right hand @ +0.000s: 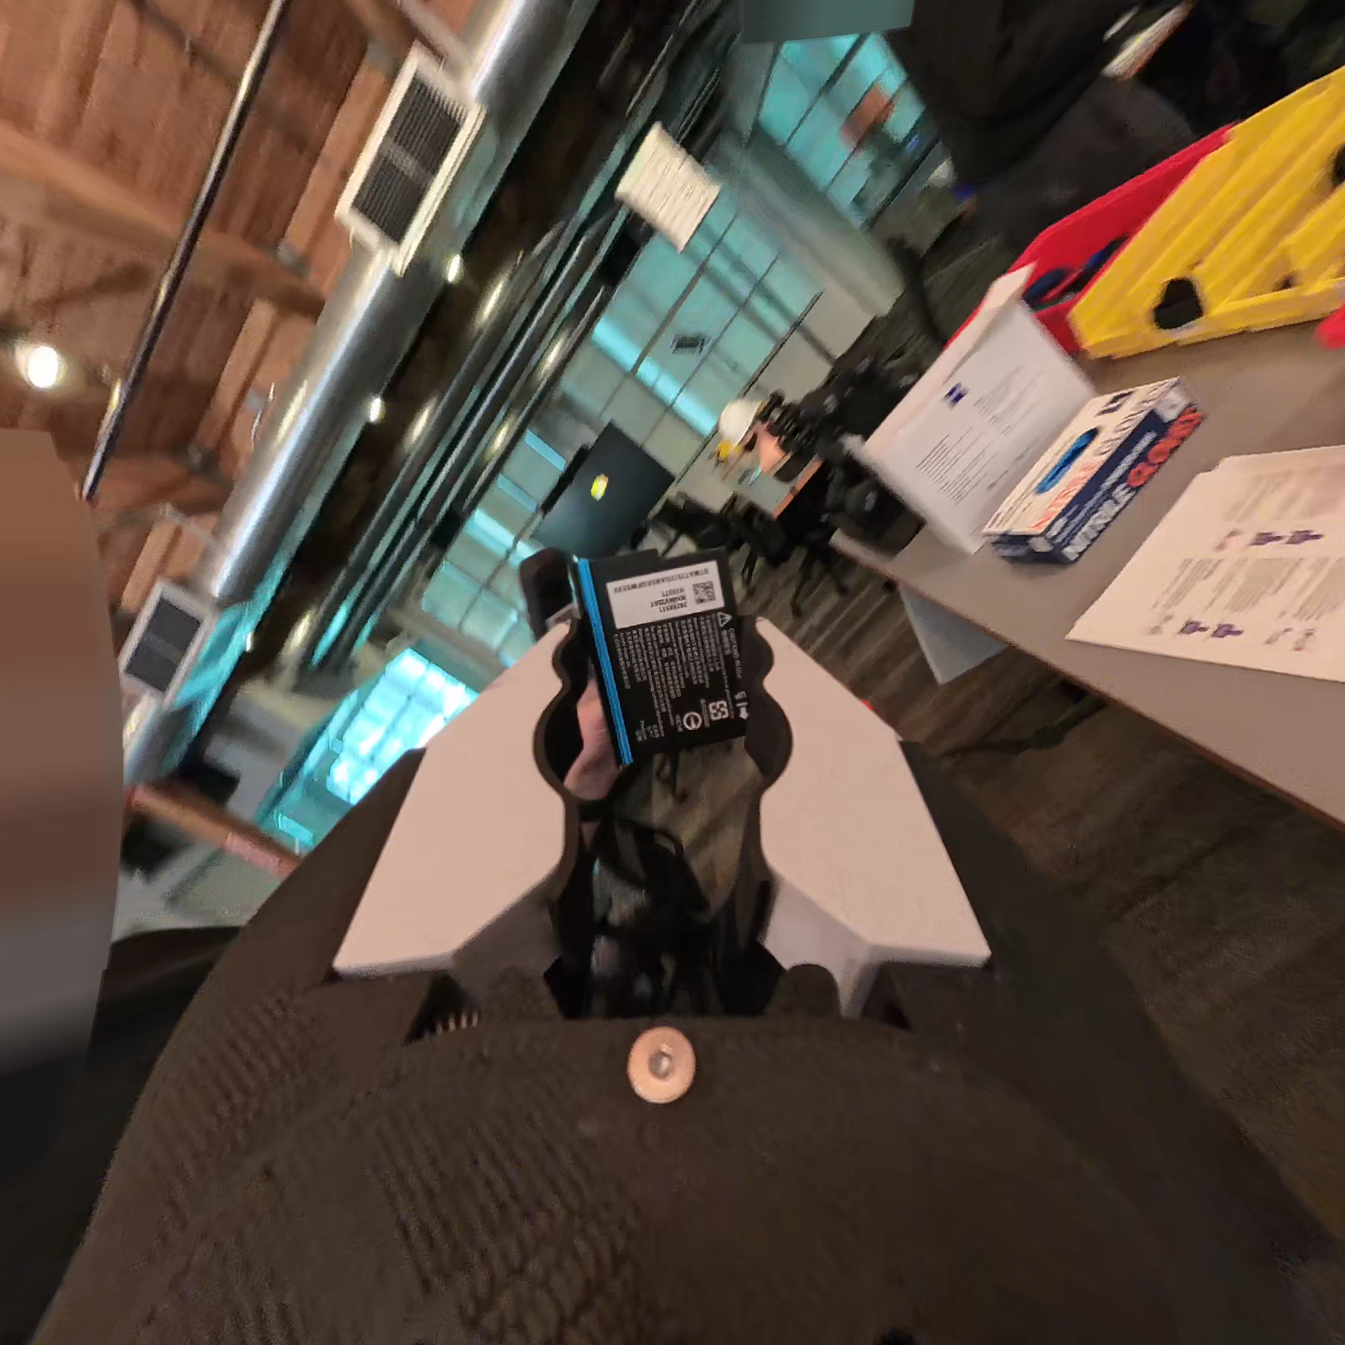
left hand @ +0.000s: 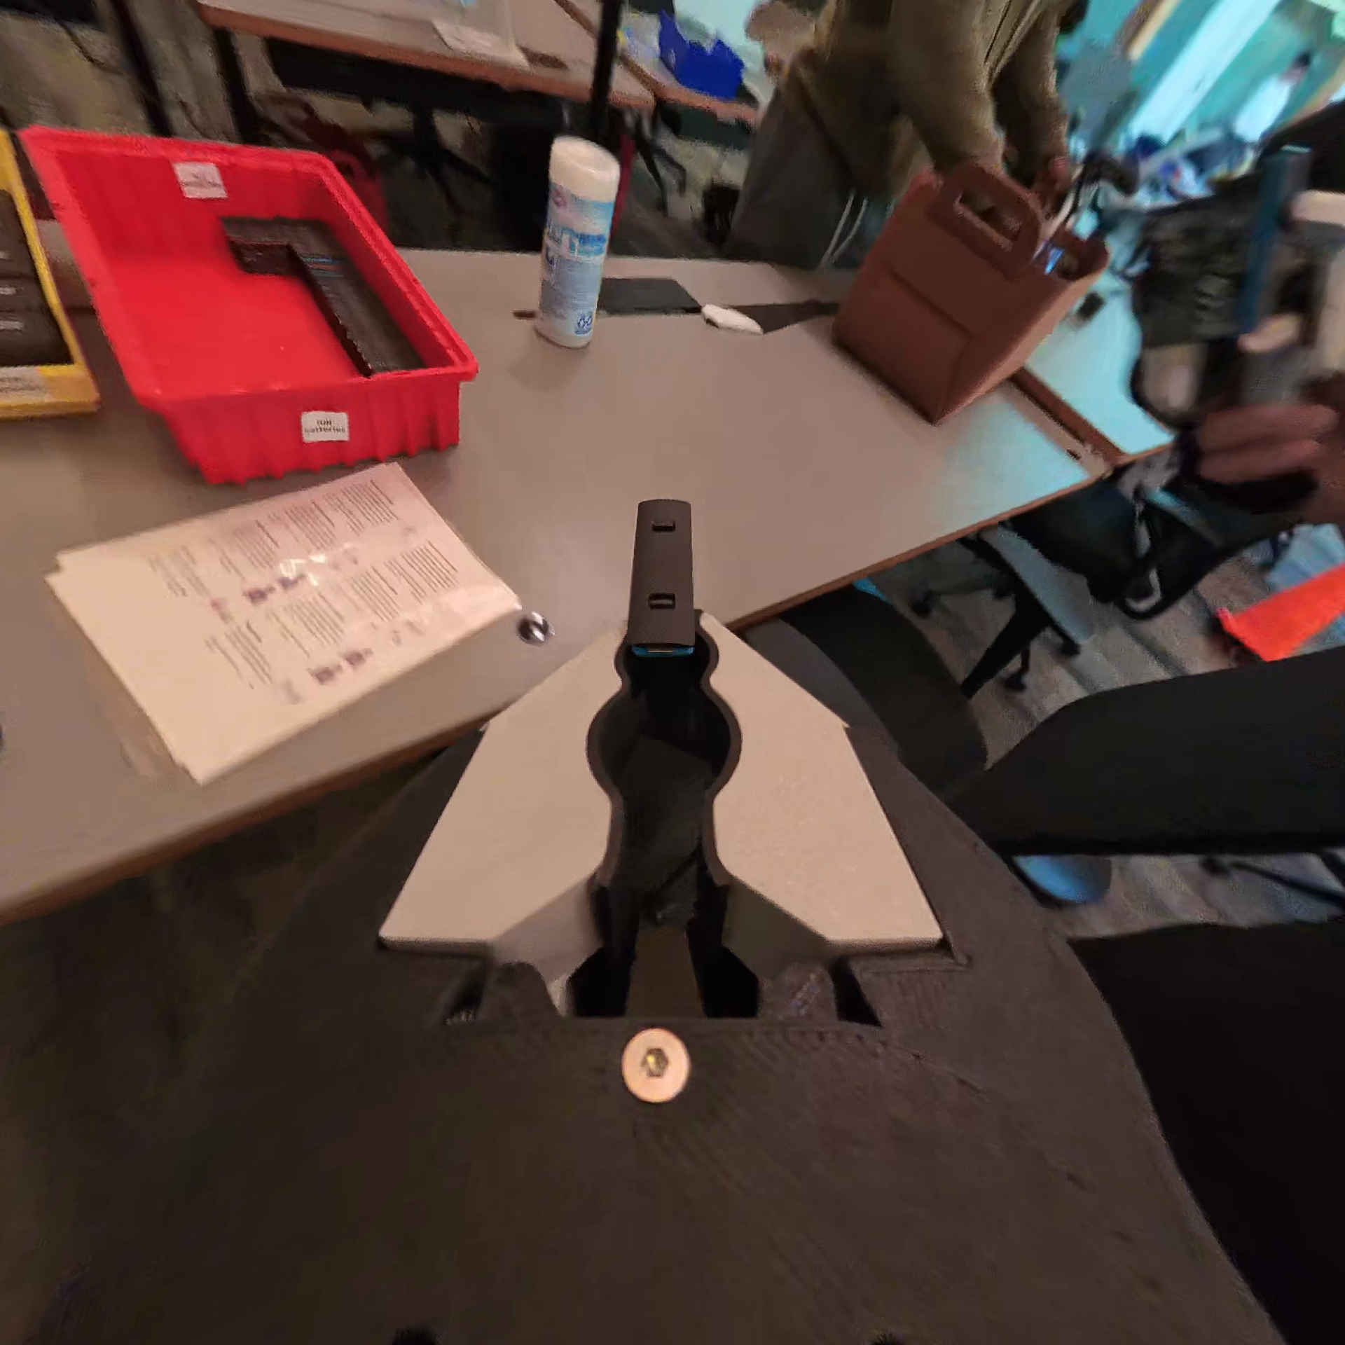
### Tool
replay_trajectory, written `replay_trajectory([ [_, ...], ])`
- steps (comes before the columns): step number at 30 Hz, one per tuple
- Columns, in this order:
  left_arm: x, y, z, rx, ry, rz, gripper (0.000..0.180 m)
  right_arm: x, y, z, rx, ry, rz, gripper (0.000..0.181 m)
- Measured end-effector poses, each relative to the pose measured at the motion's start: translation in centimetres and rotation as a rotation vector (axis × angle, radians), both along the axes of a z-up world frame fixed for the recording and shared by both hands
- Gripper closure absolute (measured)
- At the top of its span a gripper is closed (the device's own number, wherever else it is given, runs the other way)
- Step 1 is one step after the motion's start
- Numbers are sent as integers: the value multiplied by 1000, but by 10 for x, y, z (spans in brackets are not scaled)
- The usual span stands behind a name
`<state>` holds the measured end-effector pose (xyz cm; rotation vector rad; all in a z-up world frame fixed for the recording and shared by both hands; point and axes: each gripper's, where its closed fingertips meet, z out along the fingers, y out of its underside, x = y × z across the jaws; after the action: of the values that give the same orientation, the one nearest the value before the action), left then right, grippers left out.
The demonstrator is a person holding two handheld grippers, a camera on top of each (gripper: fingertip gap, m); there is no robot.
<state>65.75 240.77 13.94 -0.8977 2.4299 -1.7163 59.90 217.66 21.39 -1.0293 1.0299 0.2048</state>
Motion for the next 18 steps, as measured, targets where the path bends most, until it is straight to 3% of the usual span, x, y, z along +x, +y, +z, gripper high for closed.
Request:
replay_trajectory([
  [4,176,-84,-18,65,80,-137,171,59,-7,-6,226,77,-98,139],
  [8,334,-177,-47,93,129,-229,171,115,-38,-14,259,50,-211,139],
  [12,464,-249,-122,249,97,-275,171,172,-90,-37,202,9,-295,140],
  [18,604,-324,-244,513,75,-293,171,241,-142,-64,174,130,-425,139],
])
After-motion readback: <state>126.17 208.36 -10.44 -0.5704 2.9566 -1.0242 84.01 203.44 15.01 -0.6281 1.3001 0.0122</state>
